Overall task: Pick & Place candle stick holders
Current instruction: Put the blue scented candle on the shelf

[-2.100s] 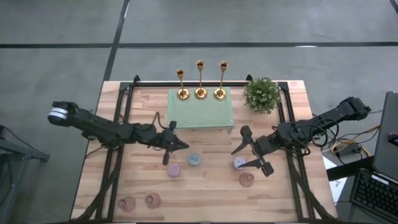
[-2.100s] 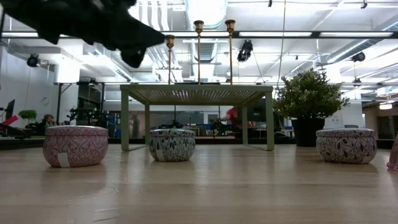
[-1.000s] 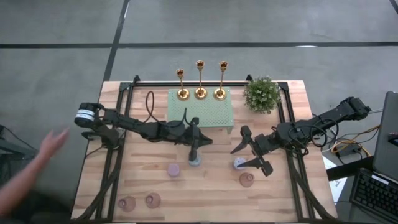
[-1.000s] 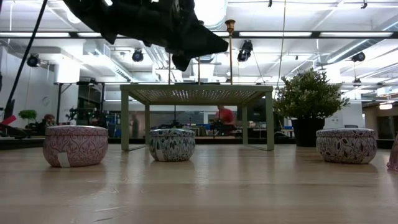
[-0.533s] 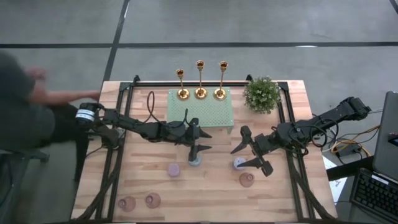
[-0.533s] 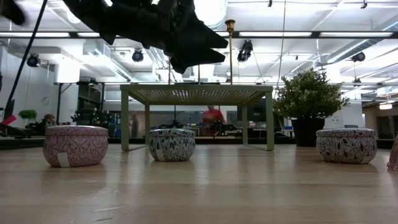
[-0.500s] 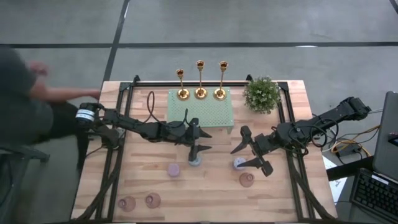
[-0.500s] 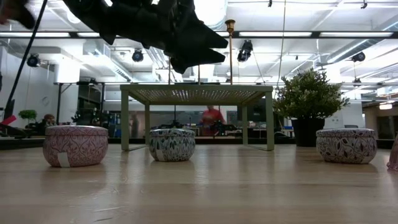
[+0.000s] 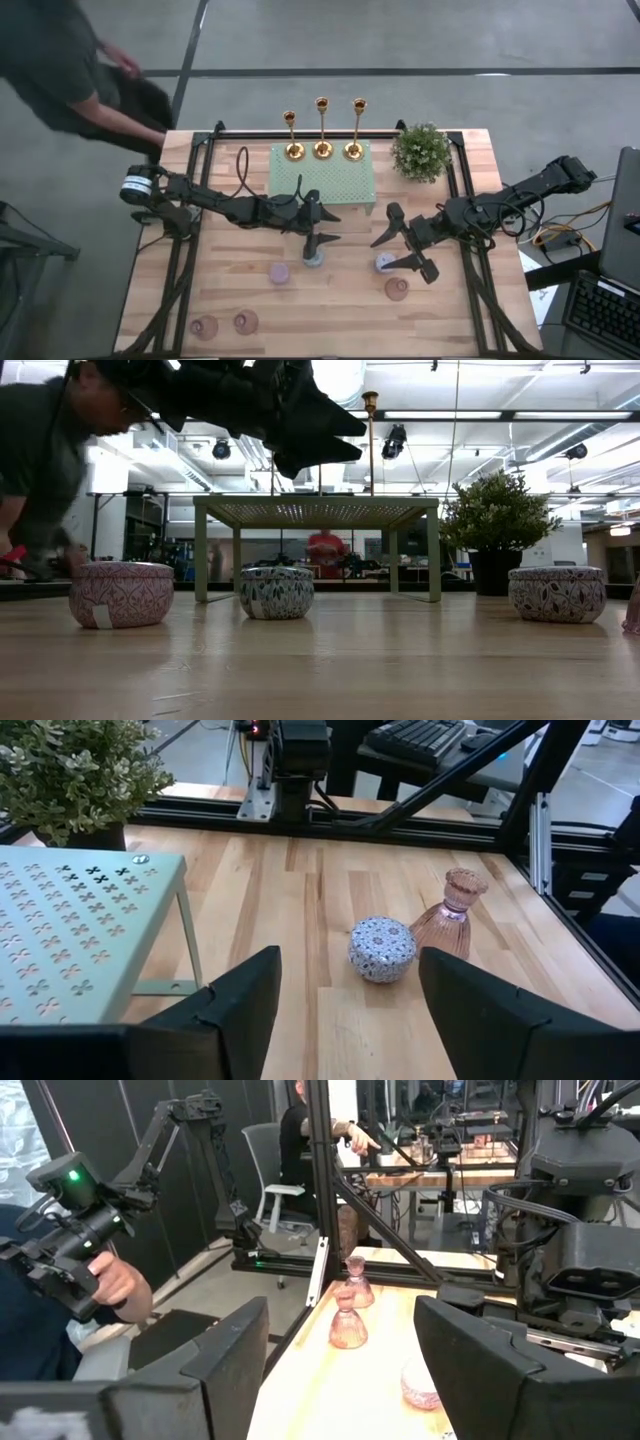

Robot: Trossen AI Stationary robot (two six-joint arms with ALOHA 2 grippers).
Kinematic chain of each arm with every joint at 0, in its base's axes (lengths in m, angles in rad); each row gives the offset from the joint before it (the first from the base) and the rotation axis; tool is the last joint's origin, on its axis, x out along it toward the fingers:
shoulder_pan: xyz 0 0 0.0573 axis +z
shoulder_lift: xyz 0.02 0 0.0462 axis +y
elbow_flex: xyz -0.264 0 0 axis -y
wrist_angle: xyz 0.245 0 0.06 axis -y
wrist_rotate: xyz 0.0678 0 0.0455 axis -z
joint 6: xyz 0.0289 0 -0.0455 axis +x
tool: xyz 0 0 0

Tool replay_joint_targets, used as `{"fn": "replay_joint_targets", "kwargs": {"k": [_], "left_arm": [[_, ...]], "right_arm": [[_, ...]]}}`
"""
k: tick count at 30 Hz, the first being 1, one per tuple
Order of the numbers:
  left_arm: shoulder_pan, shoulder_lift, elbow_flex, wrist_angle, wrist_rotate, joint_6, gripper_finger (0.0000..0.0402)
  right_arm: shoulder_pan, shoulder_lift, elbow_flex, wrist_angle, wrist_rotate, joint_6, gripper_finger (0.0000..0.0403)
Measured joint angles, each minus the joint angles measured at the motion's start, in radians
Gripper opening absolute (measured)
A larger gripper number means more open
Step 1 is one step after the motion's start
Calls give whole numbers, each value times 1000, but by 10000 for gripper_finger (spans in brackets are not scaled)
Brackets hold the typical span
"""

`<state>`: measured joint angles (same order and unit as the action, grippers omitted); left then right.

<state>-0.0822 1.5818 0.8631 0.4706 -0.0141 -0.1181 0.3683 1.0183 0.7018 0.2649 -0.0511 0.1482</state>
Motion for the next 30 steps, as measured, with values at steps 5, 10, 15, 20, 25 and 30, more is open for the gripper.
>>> {"fn": "replay_joint_targets", "kwargs": {"k": [5, 10, 15, 20, 25, 30], "left_arm": [[0, 0, 0, 0, 1, -3, 242], [-5, 0, 0, 0, 4, -11, 241], [-29, 0, 0, 0, 34, -9, 241], [-58, 0, 0, 0, 43, 36, 242], [-64, 0, 0, 0, 45, 38, 243], [-66, 0, 0, 0, 45, 37, 243]], "right_arm": [[0, 0, -4, -1, 0, -3, 243], [0, 0, -9, -3, 0, -3, 236], [0, 0, -10, -2, 0, 0, 238], [0, 0, -18, -1, 0, 1, 246], [0, 0, -25, 0, 0, 6, 249], [0, 0, -26, 1, 0, 7, 243]]}}
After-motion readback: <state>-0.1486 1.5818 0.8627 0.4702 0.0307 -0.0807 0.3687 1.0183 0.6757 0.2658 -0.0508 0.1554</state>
